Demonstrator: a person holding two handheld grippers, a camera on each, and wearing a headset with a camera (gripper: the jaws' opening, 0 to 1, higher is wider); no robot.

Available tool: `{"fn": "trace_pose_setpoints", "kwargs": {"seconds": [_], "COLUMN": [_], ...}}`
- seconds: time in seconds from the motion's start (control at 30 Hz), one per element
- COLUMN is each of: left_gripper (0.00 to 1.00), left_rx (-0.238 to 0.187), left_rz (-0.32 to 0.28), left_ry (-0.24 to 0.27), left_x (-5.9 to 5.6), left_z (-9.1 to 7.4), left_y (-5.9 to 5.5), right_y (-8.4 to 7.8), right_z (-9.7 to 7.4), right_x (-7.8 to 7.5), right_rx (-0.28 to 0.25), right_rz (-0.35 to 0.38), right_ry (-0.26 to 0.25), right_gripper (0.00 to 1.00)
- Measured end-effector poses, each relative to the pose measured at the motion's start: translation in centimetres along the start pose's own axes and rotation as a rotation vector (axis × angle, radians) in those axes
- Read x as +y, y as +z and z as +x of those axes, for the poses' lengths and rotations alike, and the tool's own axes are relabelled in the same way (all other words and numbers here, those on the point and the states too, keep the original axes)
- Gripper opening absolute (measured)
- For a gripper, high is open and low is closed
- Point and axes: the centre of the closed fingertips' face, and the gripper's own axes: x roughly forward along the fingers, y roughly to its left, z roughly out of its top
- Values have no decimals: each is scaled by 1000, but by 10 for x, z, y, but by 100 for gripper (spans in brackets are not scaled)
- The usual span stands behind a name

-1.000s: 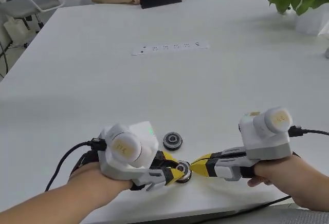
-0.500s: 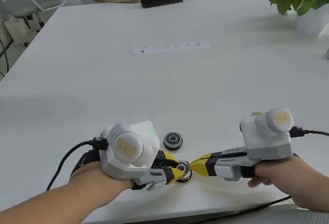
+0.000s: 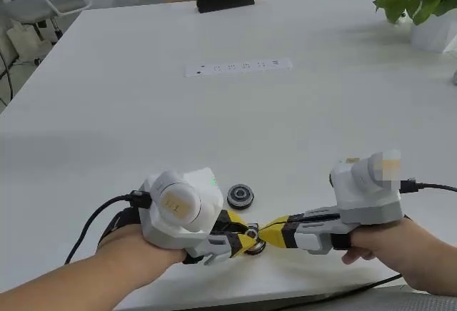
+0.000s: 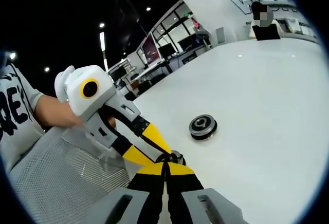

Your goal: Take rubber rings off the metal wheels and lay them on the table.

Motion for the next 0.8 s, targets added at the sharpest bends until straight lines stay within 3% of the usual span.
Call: {"fn": "trace_pose_setpoints", "kwargs": {"seconds": [0.1,0.13,0.17,0.2,0.37,0.8], "left_gripper": [7,7,7,7,7,8], "left_rx": [-1,-1,-7,-3,-2,-14], "left_rz": [0,1,7,0,1,-5], "left_ry": [1,2,3,4,4,-1], "left_x": [0,0,0,0,-1,-1], "left_z": [0,0,1,0,0,1], "left_y": [0,0,2,1,1,2], "right_y": [2,4,11,3,0,1], "right_z": [2,3,4,2,1,-3], "right_x": [4,17,12,13,3,-5], "right_rx": [-9,-16,-48,-7,-5,-19], "right_rz": [-6,14,-34,-21,-35,-38], "right_ry": [22,89,59,58,20,-9], "right_gripper": [0,0,0,0,0,0]}}
